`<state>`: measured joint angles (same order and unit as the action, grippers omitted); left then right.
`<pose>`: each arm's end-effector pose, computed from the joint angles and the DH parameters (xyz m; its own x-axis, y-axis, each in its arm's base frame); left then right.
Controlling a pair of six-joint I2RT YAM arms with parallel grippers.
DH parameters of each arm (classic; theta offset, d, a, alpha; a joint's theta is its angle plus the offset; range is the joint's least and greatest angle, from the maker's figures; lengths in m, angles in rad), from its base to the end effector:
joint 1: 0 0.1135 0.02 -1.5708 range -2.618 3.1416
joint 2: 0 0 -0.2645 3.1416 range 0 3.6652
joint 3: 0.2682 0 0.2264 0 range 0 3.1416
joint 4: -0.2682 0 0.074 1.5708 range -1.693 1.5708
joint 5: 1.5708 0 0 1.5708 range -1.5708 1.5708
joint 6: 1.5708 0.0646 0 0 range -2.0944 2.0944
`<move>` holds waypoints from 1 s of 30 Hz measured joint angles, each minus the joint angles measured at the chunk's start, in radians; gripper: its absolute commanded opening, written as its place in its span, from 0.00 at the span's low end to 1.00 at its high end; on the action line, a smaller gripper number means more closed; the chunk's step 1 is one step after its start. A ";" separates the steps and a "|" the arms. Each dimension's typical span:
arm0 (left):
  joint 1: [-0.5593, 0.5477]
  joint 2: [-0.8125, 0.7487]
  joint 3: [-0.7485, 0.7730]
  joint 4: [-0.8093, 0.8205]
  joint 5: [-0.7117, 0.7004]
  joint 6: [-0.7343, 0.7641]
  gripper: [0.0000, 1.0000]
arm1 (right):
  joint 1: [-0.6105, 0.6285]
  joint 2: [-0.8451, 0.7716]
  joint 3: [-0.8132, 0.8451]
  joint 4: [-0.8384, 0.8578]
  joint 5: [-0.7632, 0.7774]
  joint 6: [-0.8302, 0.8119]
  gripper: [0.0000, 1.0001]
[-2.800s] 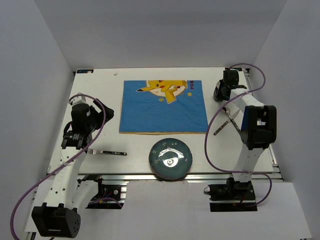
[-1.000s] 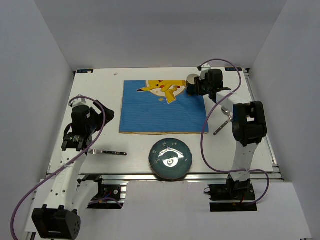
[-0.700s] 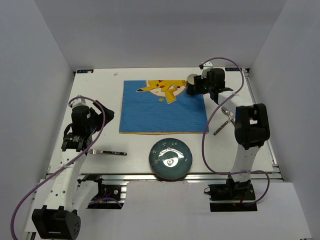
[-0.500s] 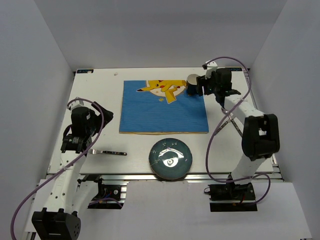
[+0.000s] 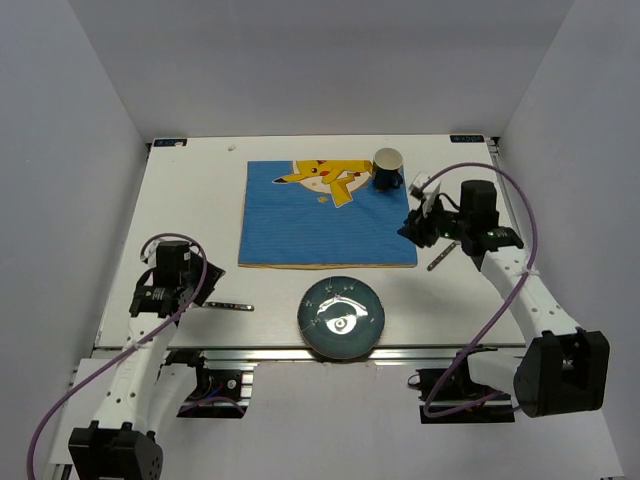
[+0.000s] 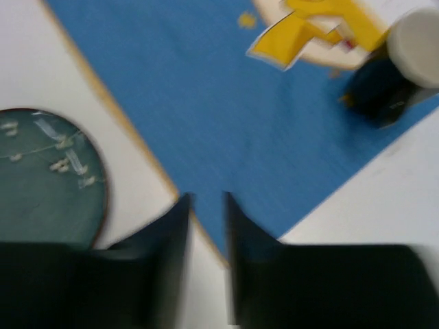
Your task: Set the dinner table for one person
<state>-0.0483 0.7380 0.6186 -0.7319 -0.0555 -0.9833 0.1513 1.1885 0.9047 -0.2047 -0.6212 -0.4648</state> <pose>0.1395 -0.0032 0.2209 -0.4261 -0.8114 -0.4000 -0.6188 0.5840 -0.5254 0.2508 0.0763 0.2960 -0.1321 -0.3888 -0.9118 -0.7717 0.6177 -0.1517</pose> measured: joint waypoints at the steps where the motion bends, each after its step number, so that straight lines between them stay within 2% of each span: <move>1: 0.000 0.012 -0.009 -0.016 0.005 -0.006 0.63 | 0.004 -0.006 -0.014 -0.039 -0.018 -0.019 0.50; 3: 0.000 0.043 -0.016 -0.035 0.013 -0.012 0.68 | 0.020 0.001 -0.027 -0.123 -0.039 -0.067 0.59; 4: 0.000 0.057 -0.016 -0.041 0.015 -0.011 0.73 | 0.028 0.010 -0.030 -0.162 -0.046 -0.085 0.61; 7: 0.000 0.084 -0.016 -0.058 0.017 0.000 0.78 | 0.065 0.053 -0.042 -0.269 -0.076 -0.116 0.64; 14: 0.000 0.066 -0.027 -0.036 0.068 0.071 0.84 | 0.148 0.188 -0.102 -0.362 -0.160 -0.103 0.63; 17: 0.000 0.015 -0.059 0.005 0.114 0.086 0.88 | 0.158 0.272 -0.096 -0.366 -0.198 -0.088 0.61; 23: 0.000 -0.062 -0.097 0.097 0.201 0.089 0.89 | 0.165 0.436 -0.064 -0.363 -0.227 -0.062 0.60; 30: 0.000 -0.068 -0.103 0.147 0.251 0.089 0.91 | 0.168 0.525 -0.044 -0.315 -0.241 -0.002 0.57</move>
<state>-0.0483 0.6701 0.5152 -0.5846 0.1951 -0.8948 0.3195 1.7130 0.8604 -0.5198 -0.8627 -0.4671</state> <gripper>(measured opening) 0.901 0.579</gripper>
